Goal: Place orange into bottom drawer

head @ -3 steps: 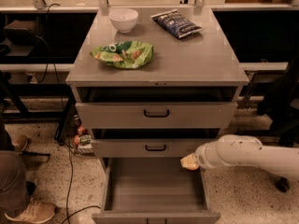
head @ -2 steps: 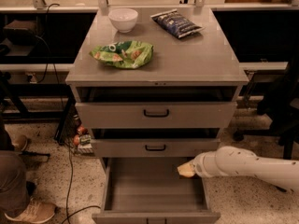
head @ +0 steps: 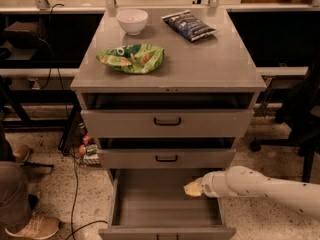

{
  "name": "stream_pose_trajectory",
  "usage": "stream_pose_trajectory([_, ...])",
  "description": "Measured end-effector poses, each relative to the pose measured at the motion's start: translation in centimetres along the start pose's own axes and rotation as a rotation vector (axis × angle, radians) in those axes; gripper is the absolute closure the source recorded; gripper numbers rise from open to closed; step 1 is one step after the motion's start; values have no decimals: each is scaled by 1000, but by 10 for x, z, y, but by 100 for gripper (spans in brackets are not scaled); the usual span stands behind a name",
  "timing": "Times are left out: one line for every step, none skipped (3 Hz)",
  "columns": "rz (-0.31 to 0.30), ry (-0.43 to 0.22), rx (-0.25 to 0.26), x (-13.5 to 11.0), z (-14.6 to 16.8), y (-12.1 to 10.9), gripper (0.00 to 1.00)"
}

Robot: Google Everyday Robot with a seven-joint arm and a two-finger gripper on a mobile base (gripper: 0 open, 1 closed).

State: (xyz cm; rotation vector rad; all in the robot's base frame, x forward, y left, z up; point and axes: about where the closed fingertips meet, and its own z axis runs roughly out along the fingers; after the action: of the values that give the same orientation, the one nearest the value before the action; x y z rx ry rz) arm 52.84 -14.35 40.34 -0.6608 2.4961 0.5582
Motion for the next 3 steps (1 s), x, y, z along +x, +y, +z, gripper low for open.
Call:
stream_pose_trajectory([-58, 20, -58, 9, 23, 10, 100])
stream_pose_trajectory([-200, 54, -209, 24, 89, 51, 100])
stream_pose_trajectory([-261, 68, -276, 34, 131, 72, 100])
